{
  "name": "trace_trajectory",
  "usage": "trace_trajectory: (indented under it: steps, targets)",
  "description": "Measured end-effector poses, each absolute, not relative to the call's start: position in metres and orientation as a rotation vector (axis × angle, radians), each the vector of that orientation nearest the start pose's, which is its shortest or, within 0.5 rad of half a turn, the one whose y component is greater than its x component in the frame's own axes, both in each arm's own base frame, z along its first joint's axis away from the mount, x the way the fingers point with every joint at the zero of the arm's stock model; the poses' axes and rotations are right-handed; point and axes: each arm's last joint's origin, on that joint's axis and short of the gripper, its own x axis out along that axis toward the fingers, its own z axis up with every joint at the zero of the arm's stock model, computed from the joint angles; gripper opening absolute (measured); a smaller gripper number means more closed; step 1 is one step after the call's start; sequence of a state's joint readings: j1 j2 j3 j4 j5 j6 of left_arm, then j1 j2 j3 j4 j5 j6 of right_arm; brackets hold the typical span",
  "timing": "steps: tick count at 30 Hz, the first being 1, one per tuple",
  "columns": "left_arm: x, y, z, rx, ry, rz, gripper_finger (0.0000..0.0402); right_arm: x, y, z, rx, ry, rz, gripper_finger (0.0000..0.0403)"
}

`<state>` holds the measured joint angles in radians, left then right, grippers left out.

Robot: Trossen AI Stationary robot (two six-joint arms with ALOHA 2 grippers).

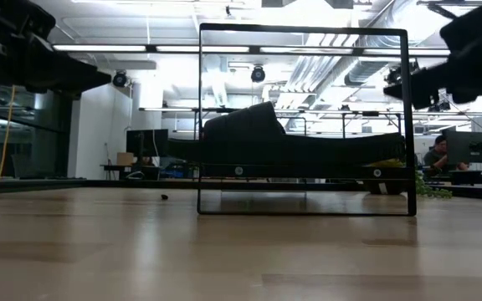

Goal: Pick and place slides into the shelf
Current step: Return to Home Position

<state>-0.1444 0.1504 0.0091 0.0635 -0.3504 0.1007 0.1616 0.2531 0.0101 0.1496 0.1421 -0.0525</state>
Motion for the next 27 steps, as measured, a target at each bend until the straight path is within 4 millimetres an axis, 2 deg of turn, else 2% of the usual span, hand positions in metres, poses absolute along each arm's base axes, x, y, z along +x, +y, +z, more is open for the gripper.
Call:
trace_trajectory:
  steps: [6, 13, 27]
  targets:
    - [0.1051, -0.0052, 0.1604, 0.120, 0.088, 0.202, 0.0184, 0.1103, 0.0124, 0.1496, -0.049, 0.199, -0.030, 0.0293]
    - [0.1051, -0.0052, 0.1604, 0.119, 0.088, 0.203, 0.0184, 0.1104, 0.0124, 0.1495, -0.112, 0.201, -0.022, 0.0293]
    - [0.1051, -0.0053, 0.1604, 0.119, 0.088, 0.201, 0.0184, 0.1104, 0.0125, 0.1495, -0.053, 0.201, -0.025, 0.0293]
